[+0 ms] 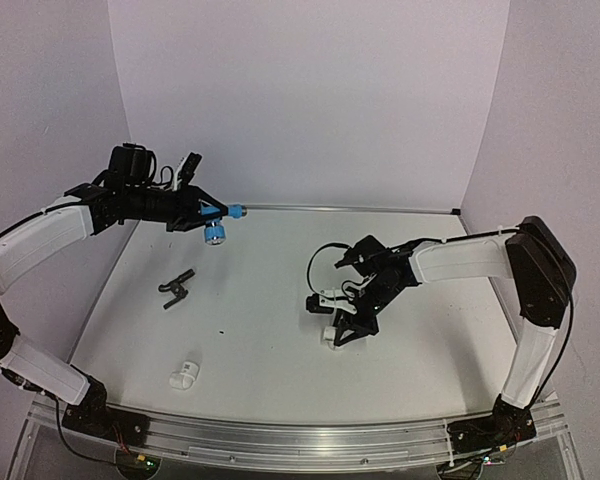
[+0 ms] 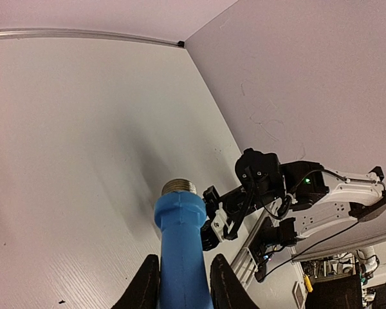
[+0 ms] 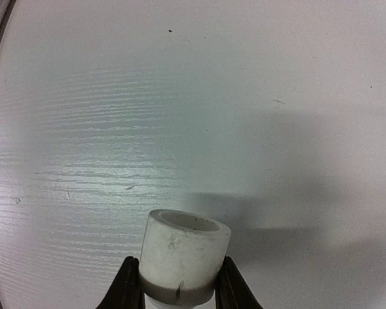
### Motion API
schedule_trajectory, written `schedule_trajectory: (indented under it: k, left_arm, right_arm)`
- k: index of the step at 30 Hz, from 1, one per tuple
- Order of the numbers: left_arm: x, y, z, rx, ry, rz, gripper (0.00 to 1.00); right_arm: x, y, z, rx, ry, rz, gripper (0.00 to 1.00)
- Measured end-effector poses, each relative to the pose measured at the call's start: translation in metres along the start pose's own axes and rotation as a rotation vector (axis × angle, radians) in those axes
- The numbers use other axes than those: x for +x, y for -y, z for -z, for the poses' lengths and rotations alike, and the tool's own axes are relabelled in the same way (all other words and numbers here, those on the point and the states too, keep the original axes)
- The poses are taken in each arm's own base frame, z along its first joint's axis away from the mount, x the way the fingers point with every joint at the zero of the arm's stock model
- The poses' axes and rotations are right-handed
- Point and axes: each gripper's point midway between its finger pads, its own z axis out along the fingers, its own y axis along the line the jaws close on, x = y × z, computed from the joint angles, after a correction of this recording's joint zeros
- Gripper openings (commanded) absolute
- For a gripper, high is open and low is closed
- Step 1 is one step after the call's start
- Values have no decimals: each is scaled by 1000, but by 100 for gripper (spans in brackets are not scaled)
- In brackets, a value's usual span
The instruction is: Install the water faucets
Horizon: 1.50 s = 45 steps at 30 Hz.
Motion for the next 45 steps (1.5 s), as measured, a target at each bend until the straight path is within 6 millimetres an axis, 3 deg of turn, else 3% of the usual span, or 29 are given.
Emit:
schedule_trajectory:
  k: [1,5,10,12,14,19,20,24,30,36,45]
  left_arm:
    - [0,0,0,2,-1,0,0]
    - [1,1,0,9,-6,-9,0]
    - [1,1,0,8,-6,-19,0]
    - [1,1,0,8,-7,-20,0]
    - [1,1,0,7,-7,-20,0]
    - [4,-1,0,1,-18,-11,0]
    - [4,-1,0,1,-18,-11,0]
    - [4,0,0,1,-17,-13,0]
    - [4,-2,1,-8,-16,-20,0]
    - [2,-1,4,-20,-2,-29,0]
    - [0,0,5,-23,6,-34,0]
  right_arm:
    - [0,0,0,0,0,5,12]
    - [-1,1,0,3,2,28,26]
    - [0,2,0,11,-3,29,28]
    - [0,3,0,13,-4,29,34]
    - [1,3,0,15,-6,31,52]
    - [2,4,0,23,-15,25,71]
    - [3,4,0,23,-17,17,79]
    - [0,5,3,33,-46,1,87]
    - [-24,8,0,72,-131,28,85]
    - [-14,-4,-6,86,-266,43,77]
    - [-11,1,-12,154,-377,47,69]
